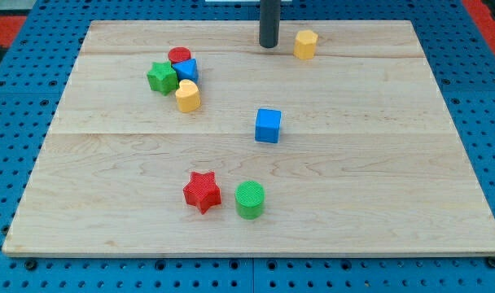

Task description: Slightly move the yellow hexagon towards the top right

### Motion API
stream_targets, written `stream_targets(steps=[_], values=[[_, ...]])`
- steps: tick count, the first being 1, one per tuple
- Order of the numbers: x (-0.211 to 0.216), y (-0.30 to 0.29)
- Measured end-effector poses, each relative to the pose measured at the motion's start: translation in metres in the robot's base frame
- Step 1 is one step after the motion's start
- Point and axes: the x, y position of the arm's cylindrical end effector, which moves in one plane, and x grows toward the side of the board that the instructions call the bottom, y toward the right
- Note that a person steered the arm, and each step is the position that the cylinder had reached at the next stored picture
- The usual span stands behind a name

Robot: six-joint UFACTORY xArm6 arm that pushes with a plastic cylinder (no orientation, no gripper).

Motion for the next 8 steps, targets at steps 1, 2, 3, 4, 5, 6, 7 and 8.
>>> stream_targets(steps=[1, 2, 3, 4, 5, 6, 7, 8], values=[[-0.003, 0.021], [-0.008, 0.028], [0.015, -0.004], [0.026, 0.057], [0.021, 0.097], [0.023, 0.026], [0.019, 0.033], [0.015, 0.083]])
